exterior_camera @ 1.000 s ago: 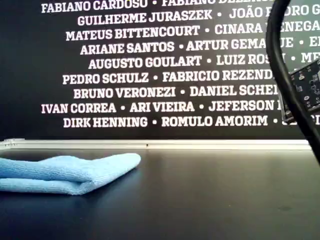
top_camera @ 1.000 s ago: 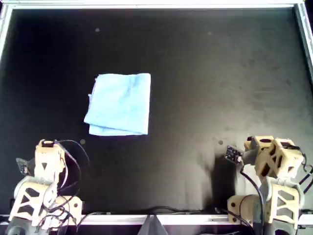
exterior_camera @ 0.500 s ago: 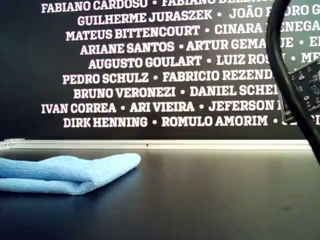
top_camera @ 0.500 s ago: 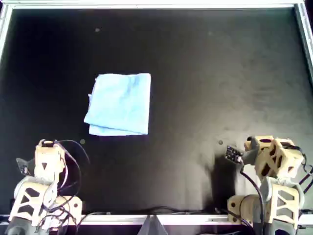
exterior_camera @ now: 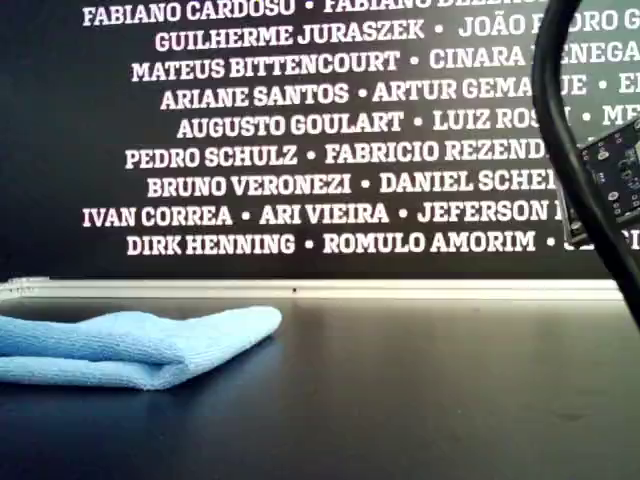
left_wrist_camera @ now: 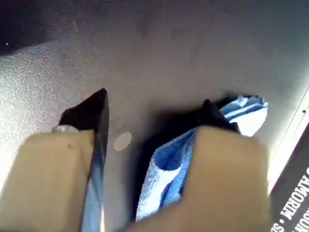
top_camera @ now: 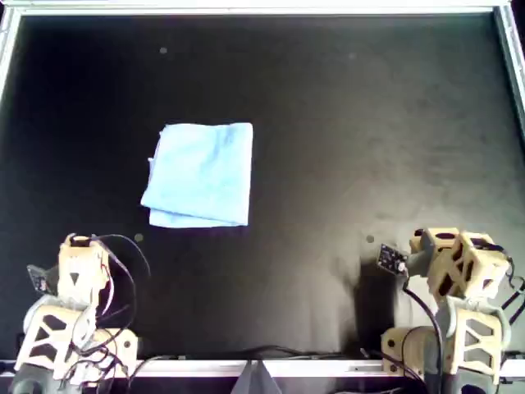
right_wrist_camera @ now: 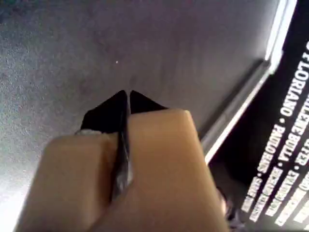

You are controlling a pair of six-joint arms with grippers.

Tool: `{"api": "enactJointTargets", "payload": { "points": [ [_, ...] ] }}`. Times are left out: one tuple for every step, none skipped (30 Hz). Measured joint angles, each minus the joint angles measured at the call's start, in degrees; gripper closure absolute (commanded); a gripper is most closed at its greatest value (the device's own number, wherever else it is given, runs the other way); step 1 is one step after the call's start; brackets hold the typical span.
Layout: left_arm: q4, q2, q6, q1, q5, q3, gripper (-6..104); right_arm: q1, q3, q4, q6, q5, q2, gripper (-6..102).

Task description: Fold a cloth

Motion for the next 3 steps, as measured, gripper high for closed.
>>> {"api": "enactJointTargets", "payload": {
  "points": [
    [0.00,0.00,0.00,0.00,0.00,0.00,31,0.00,0.00,0.00,0.00,0.00,0.00,95],
    [0.00,0.00,0.00,0.00,0.00,0.00,31,0.00,0.00,0.00,0.00,0.00,0.00,95],
    [0.00,0.00,0.00,0.00,0.00,0.00,31,0.00,0.00,0.00,0.00,0.00,0.00,95]
  ]
}}
